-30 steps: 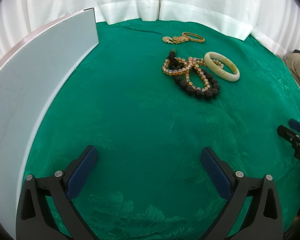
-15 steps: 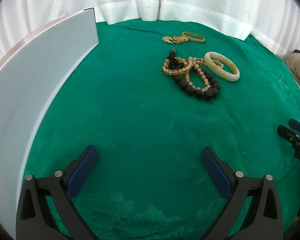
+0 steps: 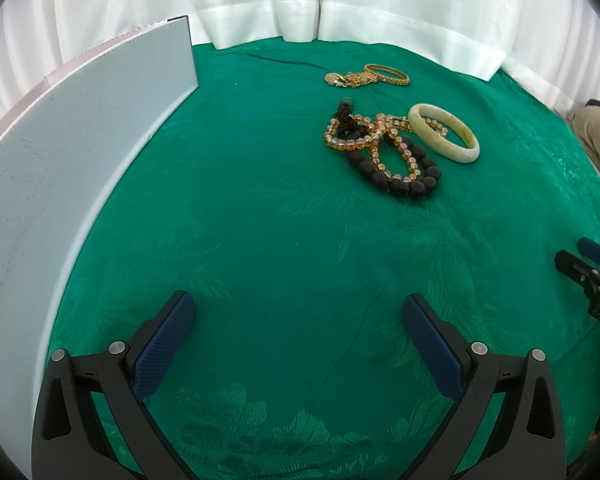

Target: Organize jewelry

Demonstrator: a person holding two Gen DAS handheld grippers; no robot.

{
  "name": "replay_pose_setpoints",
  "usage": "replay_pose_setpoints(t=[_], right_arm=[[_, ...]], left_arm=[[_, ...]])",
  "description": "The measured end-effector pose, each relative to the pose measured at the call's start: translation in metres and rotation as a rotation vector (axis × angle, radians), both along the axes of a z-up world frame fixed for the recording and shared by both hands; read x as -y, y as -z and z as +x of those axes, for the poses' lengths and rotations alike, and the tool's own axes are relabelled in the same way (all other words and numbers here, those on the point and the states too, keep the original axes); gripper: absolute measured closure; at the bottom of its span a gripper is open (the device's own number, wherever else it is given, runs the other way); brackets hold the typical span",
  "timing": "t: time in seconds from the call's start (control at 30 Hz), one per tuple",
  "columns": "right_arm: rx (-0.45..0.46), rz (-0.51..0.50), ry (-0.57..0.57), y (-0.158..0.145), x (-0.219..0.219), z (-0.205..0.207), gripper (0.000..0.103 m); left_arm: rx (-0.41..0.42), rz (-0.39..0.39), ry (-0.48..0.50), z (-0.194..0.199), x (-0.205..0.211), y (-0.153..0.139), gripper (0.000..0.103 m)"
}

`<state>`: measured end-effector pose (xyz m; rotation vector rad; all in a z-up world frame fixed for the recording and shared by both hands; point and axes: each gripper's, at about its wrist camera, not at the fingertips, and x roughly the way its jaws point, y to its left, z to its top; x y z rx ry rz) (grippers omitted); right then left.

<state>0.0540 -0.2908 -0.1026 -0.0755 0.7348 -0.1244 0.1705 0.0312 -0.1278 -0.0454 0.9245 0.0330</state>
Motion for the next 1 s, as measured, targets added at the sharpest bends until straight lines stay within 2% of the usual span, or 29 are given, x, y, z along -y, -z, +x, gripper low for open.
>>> replay_pose_setpoints(t=[0.1, 0.23, 0.3, 0.43, 0.5, 0.6, 0.67, 0.8, 0.87, 0.93, 1.0], right_arm=[[0.001, 0.003, -0.001, 0.000, 0.000, 0.000, 0.029], [0.001, 0.005, 0.000, 0.000, 0.001, 0.000, 0.029], [0.001, 0.004, 0.000, 0.000, 0.000, 0.000, 0.028], [-0.002, 0.002, -0.002, 0.000, -0.001, 0.000, 0.028], [-0.001, 0.002, -0.002, 0.000, -0.001, 0.000, 0.027], [-0.001, 0.003, -0.001, 0.000, -0.001, 0.000, 0.027], [-0.001, 0.003, -0.001, 0.000, -0.001, 0.000, 0.027], [0.000, 0.006, -0.002, 0.001, -0.002, 0.001, 0.027], [-0.001, 0.005, -0.002, 0.001, -0.002, 0.001, 0.027], [-0.001, 0.005, -0.002, 0.001, -0.002, 0.000, 0.027], [-0.001, 0.007, -0.002, 0.001, -0.002, 0.000, 0.027]], left_arm=[[-0.002, -0.018, 0.009, -0.001, -0.002, -0.001, 0.001], [-0.028, -0.123, 0.030, -0.003, -0.014, -0.012, 0.001], [-0.007, -0.157, 0.043, 0.001, -0.017, -0.030, 0.001], [0.030, -0.151, 0.062, 0.026, -0.009, -0.056, 0.001], [0.039, -0.137, 0.075, 0.043, -0.003, -0.062, 0.001], [0.050, -0.070, 0.093, 0.073, 0.011, -0.058, 0.004], [0.011, -0.041, 0.101, 0.092, 0.017, -0.046, 0.019], [-0.027, -0.027, 0.112, 0.114, 0.026, -0.027, 0.028], [-0.039, 0.005, 0.126, 0.122, 0.033, -0.019, 0.043], [-0.052, 0.036, 0.136, 0.126, 0.040, -0.014, 0.074], [-0.048, 0.042, 0.145, 0.126, 0.042, -0.015, 0.078]])
